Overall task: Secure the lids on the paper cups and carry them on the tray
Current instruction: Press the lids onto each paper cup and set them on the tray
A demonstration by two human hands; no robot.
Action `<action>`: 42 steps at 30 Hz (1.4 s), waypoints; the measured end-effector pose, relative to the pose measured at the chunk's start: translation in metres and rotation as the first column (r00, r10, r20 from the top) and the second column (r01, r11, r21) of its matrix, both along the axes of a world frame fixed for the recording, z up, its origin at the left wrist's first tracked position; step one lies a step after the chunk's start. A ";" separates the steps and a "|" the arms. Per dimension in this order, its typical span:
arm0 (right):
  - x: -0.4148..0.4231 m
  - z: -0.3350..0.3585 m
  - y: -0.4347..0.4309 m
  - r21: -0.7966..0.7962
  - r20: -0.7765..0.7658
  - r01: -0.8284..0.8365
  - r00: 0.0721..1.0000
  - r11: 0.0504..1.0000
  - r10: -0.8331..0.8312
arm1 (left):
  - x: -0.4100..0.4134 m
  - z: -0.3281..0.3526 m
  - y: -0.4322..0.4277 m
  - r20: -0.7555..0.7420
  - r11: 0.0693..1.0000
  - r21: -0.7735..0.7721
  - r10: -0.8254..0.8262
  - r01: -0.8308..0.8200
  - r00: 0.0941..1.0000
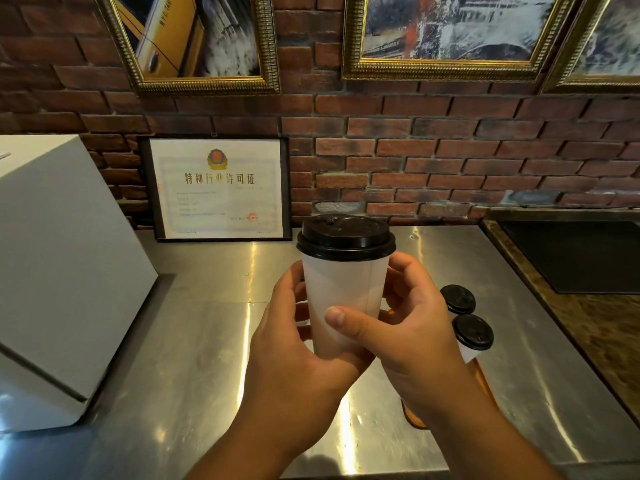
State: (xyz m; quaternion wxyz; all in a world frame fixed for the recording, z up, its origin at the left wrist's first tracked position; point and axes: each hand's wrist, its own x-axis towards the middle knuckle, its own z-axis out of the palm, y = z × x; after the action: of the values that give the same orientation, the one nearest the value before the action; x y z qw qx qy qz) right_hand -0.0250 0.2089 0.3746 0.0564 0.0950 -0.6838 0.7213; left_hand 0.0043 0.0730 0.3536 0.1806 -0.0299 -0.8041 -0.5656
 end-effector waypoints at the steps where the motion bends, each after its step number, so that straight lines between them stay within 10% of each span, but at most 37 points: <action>1: 0.000 0.000 0.001 -0.005 0.002 -0.019 1.000 1.000 0.019 | -0.001 0.000 -0.001 -0.001 1.000 -0.001 -0.001 0.001 1.000; 42: -0.003 -0.004 0.002 0.033 -0.051 -0.049 0.997 0.998 0.050 | -0.020 -0.007 -0.032 0.027 0.981 0.045 -0.193 0.191 0.981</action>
State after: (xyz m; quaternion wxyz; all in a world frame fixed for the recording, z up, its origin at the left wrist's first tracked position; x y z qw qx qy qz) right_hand -0.0285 0.2105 0.3701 0.0547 0.1316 -0.6908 0.7088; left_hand -0.0156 0.0413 0.3470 0.1132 -0.0947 -0.7881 -0.5975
